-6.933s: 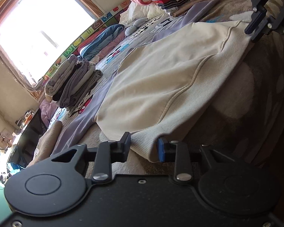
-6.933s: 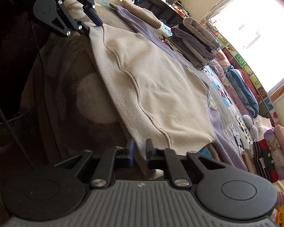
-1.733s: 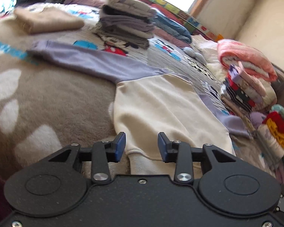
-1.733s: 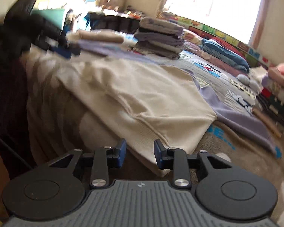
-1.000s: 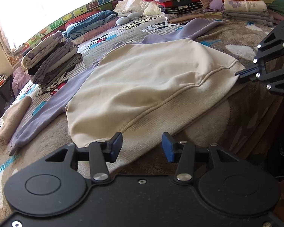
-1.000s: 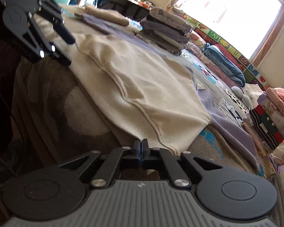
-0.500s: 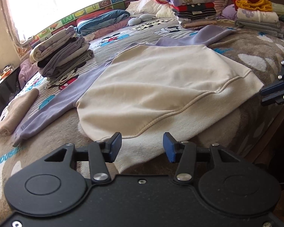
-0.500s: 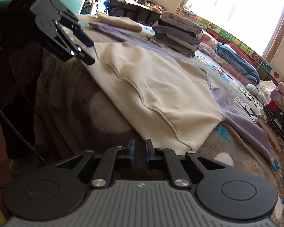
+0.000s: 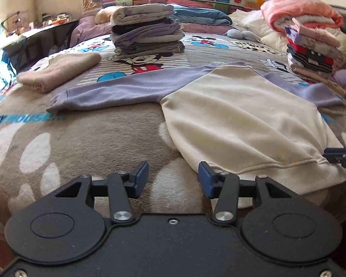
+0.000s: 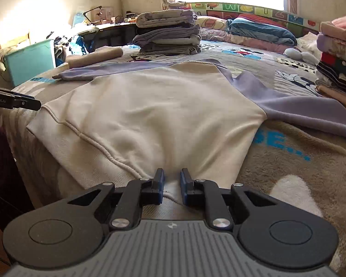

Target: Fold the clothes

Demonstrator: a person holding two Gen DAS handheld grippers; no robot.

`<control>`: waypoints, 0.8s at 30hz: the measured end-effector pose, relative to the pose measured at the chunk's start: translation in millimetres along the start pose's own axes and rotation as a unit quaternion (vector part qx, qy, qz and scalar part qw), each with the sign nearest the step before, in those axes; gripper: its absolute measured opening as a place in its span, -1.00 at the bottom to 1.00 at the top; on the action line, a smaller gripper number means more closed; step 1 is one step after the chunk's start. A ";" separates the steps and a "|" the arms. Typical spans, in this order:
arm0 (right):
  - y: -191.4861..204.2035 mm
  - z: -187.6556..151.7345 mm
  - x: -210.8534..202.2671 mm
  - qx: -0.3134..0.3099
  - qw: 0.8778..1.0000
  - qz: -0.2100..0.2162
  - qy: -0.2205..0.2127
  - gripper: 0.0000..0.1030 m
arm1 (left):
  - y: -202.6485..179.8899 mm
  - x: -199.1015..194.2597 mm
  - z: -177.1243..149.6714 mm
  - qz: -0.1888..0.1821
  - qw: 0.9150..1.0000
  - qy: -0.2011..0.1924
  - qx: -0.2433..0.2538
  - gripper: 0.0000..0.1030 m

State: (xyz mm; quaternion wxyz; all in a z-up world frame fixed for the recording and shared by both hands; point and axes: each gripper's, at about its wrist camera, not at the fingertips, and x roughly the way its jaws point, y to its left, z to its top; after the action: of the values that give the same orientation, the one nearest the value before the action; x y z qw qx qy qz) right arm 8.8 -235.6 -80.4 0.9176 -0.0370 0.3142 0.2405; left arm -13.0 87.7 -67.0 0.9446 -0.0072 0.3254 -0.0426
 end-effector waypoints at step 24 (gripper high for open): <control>42.6 1.8 -31.2 -0.101 0.992 0.012 -0.081 -0.39 | 46.4 11.2 9.1 -0.128 0.968 -0.033 -0.215 -0.66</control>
State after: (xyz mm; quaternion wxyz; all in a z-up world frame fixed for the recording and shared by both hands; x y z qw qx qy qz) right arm -31.4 -210.6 -56.9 0.9285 -0.1065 0.2137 0.2845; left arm 4.9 132.8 -68.6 0.9176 -0.2530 0.2923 -0.0922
